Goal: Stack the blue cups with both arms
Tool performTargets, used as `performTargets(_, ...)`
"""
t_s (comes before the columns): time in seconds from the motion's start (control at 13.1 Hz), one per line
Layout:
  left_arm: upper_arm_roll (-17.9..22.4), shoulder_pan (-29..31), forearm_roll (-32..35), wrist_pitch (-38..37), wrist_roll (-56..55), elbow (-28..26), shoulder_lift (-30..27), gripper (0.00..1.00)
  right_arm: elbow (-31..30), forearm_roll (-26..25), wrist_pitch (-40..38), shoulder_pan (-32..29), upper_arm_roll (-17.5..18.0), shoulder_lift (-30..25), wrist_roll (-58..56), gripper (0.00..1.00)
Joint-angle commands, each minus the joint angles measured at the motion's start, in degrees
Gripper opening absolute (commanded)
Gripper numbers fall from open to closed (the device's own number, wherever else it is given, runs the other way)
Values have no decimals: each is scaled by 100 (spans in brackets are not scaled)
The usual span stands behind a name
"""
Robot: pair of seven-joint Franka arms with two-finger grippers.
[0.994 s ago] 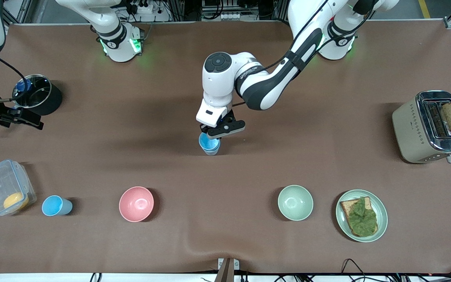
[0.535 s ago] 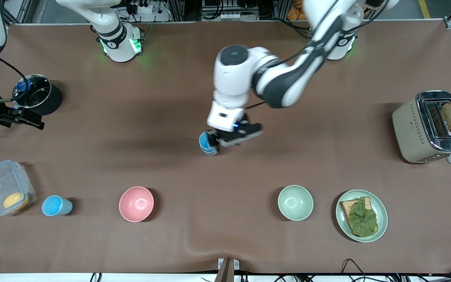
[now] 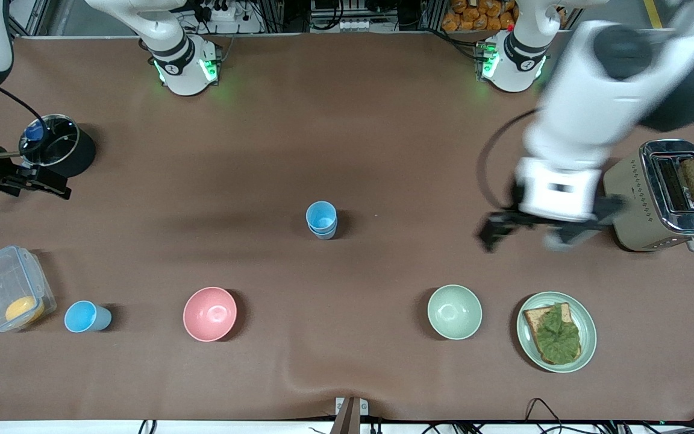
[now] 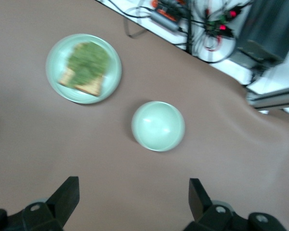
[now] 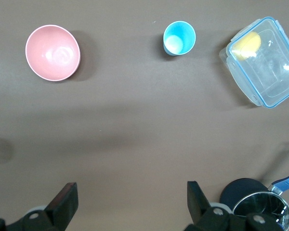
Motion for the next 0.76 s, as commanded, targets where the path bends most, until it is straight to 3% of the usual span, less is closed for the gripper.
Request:
performTargets(0.0, -82, 697, -209, -512, 1218, -238, -379, 100, 39, 63, -72, 30, -12, -23, 88, 100)
performTargets(0.15, 31, 893, -401, -618, 2246, -351, -572, 100, 39, 63, -133, 22, -12, -23, 79, 100)
performTargets(0.38, 680, 788, -455, -829, 3136, -1009, -1230, 100, 39, 63, -142, 22, -12, -23, 79, 100)
performTargets(0.54, 997, 648, -831, -839, 3253, -1379, -1600, 100, 39, 63, -142, 22, -12, -23, 79, 100)
performTargets(0.69, 1069, 533, -859, -987, 3261, -1363, -1690, 100, 39, 63, -142, 22, -12, -23, 79, 100)
